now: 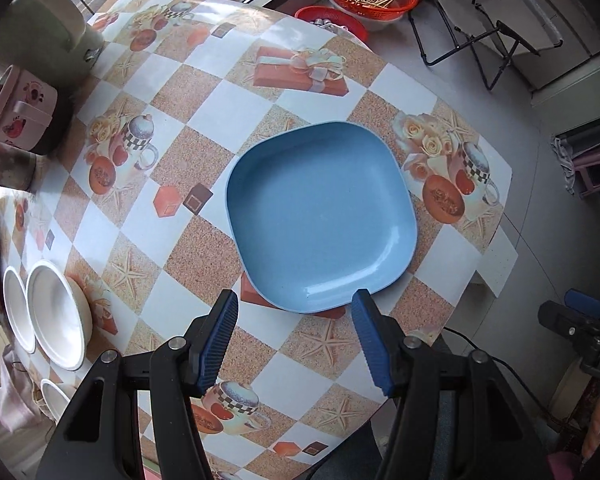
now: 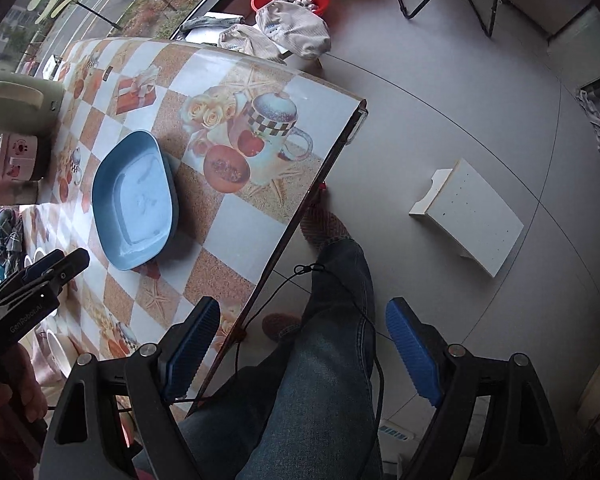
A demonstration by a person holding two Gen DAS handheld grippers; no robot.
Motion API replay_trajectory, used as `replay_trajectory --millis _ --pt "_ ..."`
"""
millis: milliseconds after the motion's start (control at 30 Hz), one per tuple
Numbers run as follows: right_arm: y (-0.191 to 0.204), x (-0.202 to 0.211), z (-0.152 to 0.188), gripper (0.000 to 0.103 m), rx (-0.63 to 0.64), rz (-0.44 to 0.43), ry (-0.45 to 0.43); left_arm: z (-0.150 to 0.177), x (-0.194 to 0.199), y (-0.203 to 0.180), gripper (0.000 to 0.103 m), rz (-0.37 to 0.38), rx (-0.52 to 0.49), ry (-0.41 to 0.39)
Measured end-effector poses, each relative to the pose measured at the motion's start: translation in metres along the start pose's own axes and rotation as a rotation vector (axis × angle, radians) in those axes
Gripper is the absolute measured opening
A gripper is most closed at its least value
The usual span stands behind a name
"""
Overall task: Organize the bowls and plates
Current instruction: 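Move both open grippers to the light-blue plate's rim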
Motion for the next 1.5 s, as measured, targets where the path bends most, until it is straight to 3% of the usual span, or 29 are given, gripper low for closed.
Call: replay_trajectory --millis 367,1500 --pt "-0.002 -0.013 0.001 0.086 0.024 0.002 0.046 0.011 -0.013 0.016 0.063 -0.039 0.049 0.049" --pt "0.000 -0.022 -0.003 0.086 0.030 0.020 0.081 0.008 -0.018 0.014 0.063 -0.027 0.051 0.063"
Point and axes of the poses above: each gripper's, at about its wrist camera, not at the fingertips, and x roughly against the way its jaws point, y to its left, z to its underside, the point moved 1 cm from there along -x, roughly the way its jaws point, and after that the axes turned 9 degrees about -z, right-handed, at the moved point
